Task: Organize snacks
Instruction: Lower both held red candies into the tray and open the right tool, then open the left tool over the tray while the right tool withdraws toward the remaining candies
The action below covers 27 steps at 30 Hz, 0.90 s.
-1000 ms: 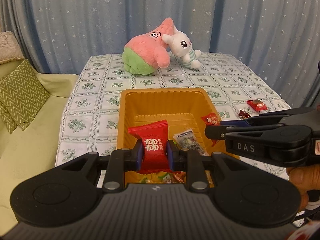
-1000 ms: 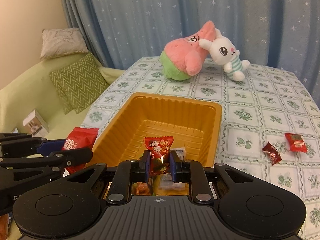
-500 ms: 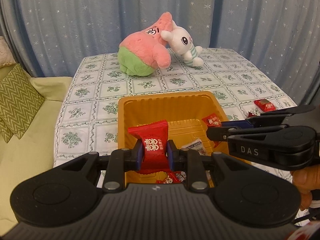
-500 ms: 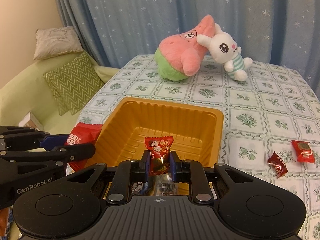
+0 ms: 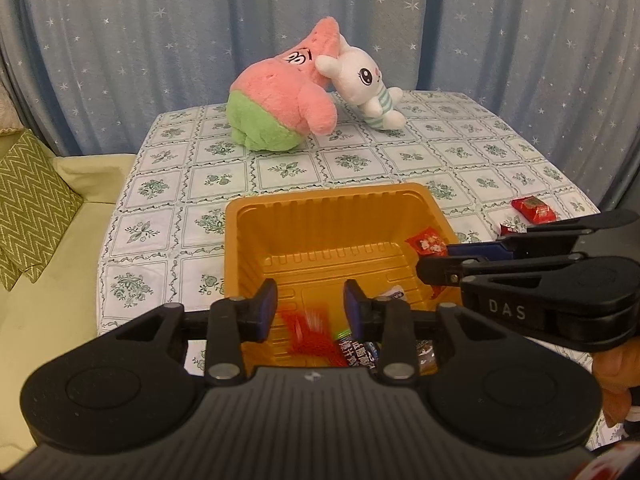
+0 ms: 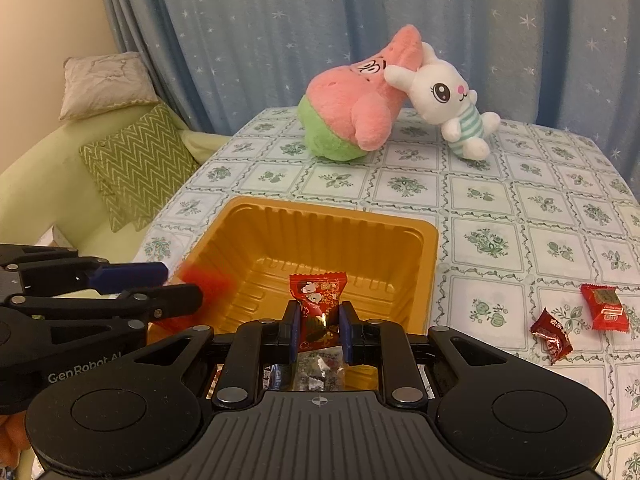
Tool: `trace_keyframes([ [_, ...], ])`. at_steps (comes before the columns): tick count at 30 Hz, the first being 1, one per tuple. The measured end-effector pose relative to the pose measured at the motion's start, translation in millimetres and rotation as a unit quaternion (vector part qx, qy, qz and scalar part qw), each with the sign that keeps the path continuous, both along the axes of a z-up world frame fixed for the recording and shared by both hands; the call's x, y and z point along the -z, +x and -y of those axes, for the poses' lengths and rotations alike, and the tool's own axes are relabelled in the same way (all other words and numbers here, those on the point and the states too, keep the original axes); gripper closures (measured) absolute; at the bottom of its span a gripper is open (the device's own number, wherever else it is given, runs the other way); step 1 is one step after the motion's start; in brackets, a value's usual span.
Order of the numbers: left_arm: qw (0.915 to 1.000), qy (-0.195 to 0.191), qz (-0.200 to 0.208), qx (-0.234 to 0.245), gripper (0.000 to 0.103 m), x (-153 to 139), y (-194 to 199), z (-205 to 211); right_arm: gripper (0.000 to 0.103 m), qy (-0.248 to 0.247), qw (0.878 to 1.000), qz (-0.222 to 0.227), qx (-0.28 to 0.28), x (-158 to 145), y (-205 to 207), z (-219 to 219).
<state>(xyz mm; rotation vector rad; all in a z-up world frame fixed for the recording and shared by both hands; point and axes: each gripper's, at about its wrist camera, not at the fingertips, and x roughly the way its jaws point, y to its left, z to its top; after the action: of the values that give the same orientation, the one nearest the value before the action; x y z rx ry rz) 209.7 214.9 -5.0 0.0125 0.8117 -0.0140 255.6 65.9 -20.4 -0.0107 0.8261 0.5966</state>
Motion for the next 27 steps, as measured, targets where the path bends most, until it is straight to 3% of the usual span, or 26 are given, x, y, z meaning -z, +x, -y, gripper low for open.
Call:
trace_keyframes([
  [13,1.0000,0.002,0.003,-0.009,0.070,-2,-14,-5,0.083,0.002,1.000,0.004,-0.005,-3,-3,-4],
  [21,0.9997,0.002,0.007,-0.021,0.062,-4,-24,-12,0.081,0.010,1.000,0.000,-0.016,-2,-1,-10],
  [24,0.9996,0.001,0.008,-0.027,0.061,-4,-30,-14,0.060,0.015,1.000,-0.003,-0.015,-1,-3,-7],
  [27,0.9995,-0.002,0.008,-0.031,0.061,-5,-35,-13,0.058,0.014,1.000,-0.005,-0.015,-1,-7,-3],
])
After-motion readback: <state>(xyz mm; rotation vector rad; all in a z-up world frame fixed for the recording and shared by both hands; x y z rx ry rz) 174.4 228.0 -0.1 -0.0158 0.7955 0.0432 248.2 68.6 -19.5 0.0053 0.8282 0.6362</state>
